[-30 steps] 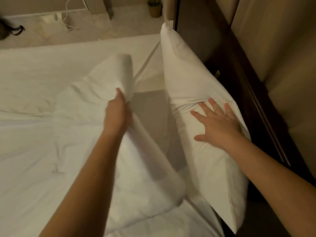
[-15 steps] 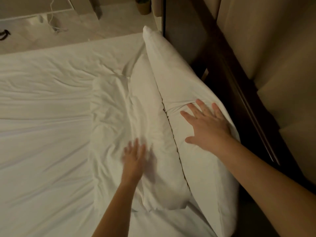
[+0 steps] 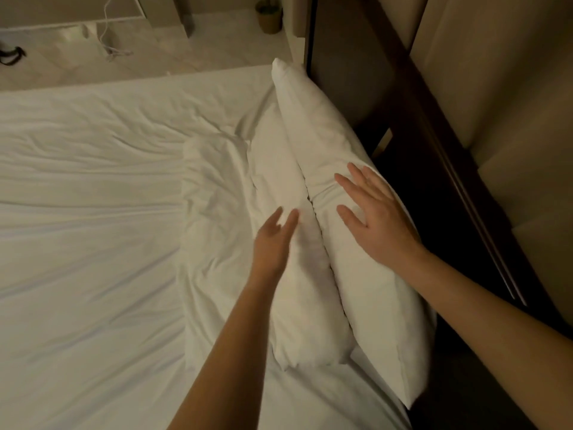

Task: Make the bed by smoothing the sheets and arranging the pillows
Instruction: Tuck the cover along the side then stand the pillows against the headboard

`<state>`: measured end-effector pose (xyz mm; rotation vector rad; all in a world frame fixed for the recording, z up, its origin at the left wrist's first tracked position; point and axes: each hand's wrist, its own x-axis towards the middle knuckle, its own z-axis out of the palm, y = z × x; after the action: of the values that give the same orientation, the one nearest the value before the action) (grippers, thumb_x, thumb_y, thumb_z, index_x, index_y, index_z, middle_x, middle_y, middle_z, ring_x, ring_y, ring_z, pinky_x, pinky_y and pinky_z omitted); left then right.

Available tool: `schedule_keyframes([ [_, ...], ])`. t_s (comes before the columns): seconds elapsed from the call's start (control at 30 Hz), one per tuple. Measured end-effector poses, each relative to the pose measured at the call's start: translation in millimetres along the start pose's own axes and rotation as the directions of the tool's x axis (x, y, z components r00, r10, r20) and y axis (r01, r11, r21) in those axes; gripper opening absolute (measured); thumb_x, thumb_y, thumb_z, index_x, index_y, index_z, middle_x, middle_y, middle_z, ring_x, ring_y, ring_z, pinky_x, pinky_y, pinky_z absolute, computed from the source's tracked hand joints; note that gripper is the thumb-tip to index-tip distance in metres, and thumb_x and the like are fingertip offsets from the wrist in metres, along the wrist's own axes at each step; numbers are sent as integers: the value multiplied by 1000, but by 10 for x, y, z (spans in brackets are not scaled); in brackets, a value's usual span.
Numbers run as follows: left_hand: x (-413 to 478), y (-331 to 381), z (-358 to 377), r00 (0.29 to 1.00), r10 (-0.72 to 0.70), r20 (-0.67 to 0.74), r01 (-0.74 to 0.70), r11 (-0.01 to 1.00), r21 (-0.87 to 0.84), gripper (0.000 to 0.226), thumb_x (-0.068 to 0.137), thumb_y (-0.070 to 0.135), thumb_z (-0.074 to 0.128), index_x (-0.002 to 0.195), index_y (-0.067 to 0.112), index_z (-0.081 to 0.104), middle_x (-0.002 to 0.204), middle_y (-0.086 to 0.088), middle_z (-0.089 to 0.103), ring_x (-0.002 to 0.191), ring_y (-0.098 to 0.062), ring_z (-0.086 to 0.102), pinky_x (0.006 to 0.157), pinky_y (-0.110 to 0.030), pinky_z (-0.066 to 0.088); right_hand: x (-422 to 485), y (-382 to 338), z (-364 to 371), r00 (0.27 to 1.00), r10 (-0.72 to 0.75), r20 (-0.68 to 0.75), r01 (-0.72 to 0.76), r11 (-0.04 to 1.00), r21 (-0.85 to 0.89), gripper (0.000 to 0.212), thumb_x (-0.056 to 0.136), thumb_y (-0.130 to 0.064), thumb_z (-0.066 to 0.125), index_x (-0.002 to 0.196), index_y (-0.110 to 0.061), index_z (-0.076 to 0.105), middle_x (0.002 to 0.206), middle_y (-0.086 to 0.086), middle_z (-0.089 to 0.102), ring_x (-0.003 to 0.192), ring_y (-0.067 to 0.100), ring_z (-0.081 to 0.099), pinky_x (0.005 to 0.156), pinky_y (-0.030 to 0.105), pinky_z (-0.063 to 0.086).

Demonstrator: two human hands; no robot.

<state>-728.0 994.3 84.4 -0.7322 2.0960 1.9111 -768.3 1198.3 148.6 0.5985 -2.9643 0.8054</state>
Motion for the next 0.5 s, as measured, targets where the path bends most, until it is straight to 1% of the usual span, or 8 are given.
schedule_keyframes([
  [0.1,-73,594,339,985,-59,163,73,994,-80,123,68,87,68,164,26,22,166,6,36,148,-18,40,121,-50,35,-41,-48,-104,980,114,-163,-69,963,261,39,107,-21,49,146,-25,55,157,-8,43,147,5,34,119,36,37],
  [0.17,-140,832,508,981,-41,192,48,998,-34,132,64,89,69,166,28,12,168,2,31,150,-23,37,121,-47,35,-69,-70,-203,947,225,-230,-130,921,367,35,107,-21,48,139,-26,61,149,-8,53,140,6,45,114,35,45],
  [0.2,-175,921,574,982,-24,186,26,1000,-6,136,61,91,69,166,29,8,169,1,29,152,-24,35,121,-45,35,-78,-65,-230,930,280,-236,-178,909,377,35,107,-24,48,139,-29,60,148,-8,53,141,8,44,114,37,44],
  [0.27,-158,1023,689,986,-10,164,2,999,48,145,54,94,70,165,32,1,171,0,23,154,-26,30,121,-47,35,-75,-38,-237,897,409,-166,-331,873,357,41,107,-36,45,148,-36,49,155,-7,44,146,14,37,117,43,39],
  [0.33,-26,1055,767,993,-34,114,21,993,116,151,50,95,71,164,31,-5,171,-4,21,152,-31,32,120,-49,37,-41,6,-157,838,546,-16,-500,778,381,49,107,-46,38,155,-39,35,159,-4,39,145,21,38,115,41,37],
  [0.4,148,1024,808,994,-89,64,78,985,157,155,48,91,76,163,28,-6,166,-8,30,147,-33,39,116,-49,41,2,25,-36,788,606,111,-580,669,466,49,107,-47,36,154,-34,40,152,2,48,138,24,47,109,38,40],
  [0.47,262,923,818,991,-122,47,115,984,138,138,63,73,82,164,25,1,150,0,48,134,-29,52,105,-43,51,25,53,65,783,601,160,-573,595,564,48,107,-47,39,148,-26,51,143,0,56,133,21,52,111,39,42],
  [0.5,308,839,812,994,-104,41,97,984,150,117,76,58,80,164,23,12,134,7,56,121,-24,59,93,-37,55,32,64,82,772,607,187,-575,543,612,49,106,-50,40,145,-24,55,139,-2,58,129,18,54,110,38,43],
])
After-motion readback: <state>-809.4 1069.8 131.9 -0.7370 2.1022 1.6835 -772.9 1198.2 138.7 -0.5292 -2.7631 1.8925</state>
